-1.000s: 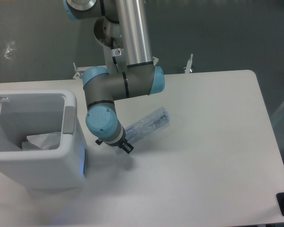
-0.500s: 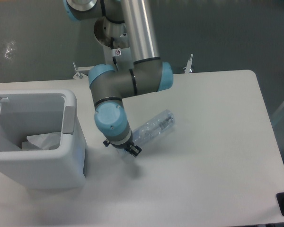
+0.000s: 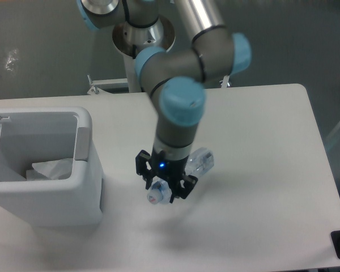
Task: Place the trash in the trash can
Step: 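Grasp the water bottle near its cap and lift it upright, then carry the bottle over the white bin and lower it inside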
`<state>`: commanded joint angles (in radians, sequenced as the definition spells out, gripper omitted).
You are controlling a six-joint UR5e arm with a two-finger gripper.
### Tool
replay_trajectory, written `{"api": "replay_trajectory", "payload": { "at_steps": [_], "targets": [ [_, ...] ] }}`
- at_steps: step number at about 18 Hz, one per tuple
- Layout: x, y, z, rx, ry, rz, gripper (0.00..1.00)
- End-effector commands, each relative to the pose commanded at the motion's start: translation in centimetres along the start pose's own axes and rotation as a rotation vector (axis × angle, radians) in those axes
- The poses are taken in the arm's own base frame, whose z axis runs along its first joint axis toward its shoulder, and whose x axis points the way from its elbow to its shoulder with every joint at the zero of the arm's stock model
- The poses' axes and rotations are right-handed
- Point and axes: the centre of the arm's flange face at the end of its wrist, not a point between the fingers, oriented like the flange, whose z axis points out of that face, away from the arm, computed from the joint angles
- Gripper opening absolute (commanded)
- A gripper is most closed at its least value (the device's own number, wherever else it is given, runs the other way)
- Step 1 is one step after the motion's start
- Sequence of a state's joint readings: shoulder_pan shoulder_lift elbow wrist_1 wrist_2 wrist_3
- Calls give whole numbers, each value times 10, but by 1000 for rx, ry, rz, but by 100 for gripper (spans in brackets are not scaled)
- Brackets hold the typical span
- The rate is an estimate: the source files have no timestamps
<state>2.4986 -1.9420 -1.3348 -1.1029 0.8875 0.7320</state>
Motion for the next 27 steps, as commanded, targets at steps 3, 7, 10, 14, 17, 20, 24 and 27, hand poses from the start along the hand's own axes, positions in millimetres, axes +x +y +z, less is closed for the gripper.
{"api": "replay_trajectory", "payload": {
  "at_steps": [3,7,10,14,17,20,24,27],
  "targets": [
    [-5,-23,-38,139,49,-19,41],
    [18,-51,-86,316,142,40,41],
    [38,-61,-103,373,197,45,41],
    [81,-77,-124,435,262,98,41],
    [117,-87,-123,453,330,121,41],
    [143,-92,-117,442,391,75,42],
    [187,-83,-105,413,438,86,45],
    [203,-67,-101,399,452,79,45]
  ]
}}
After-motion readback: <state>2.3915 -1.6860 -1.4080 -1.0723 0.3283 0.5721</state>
